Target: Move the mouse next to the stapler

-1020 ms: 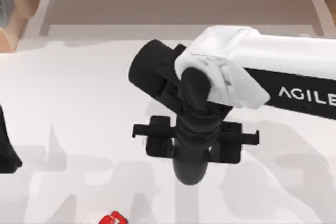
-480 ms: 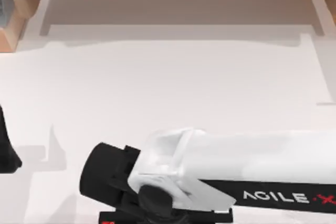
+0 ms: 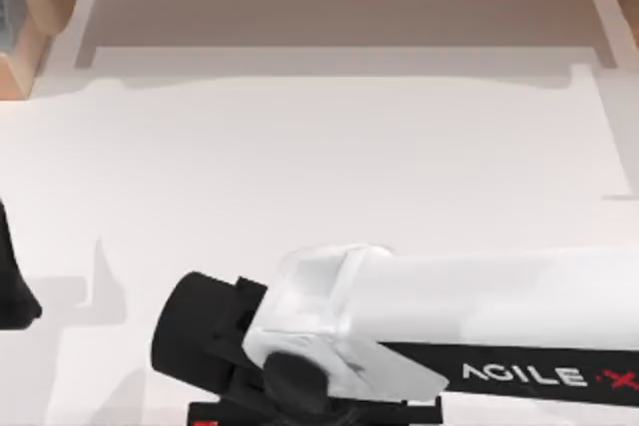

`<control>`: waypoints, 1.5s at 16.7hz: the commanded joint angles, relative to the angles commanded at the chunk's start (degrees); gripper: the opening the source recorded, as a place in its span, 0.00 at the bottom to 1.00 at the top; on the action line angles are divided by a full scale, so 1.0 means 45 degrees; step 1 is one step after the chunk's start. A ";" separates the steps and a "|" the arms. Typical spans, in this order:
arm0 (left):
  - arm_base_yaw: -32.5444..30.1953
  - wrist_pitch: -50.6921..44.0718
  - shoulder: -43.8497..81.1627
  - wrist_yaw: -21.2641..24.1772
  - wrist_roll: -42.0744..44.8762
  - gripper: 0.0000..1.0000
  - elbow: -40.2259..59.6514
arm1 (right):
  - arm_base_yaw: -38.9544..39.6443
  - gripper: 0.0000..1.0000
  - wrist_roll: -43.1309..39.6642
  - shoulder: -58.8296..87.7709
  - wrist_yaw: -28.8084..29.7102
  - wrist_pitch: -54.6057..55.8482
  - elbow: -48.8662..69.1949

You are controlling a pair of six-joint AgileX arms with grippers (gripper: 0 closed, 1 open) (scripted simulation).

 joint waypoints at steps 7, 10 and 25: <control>0.0000 0.0000 0.0000 0.0000 0.0000 1.00 0.0000 | 0.0030 0.00 0.0031 -0.0115 0.0025 0.0110 0.0137; 0.0000 0.0000 0.0000 0.0000 0.0000 1.00 0.0000 | 0.0038 0.00 0.0039 -0.0186 0.0038 0.0191 0.0201; 0.0000 0.0000 0.0000 0.0000 0.0000 1.00 0.0000 | 0.0001 0.00 -0.0048 0.0063 0.0025 0.0665 -0.0171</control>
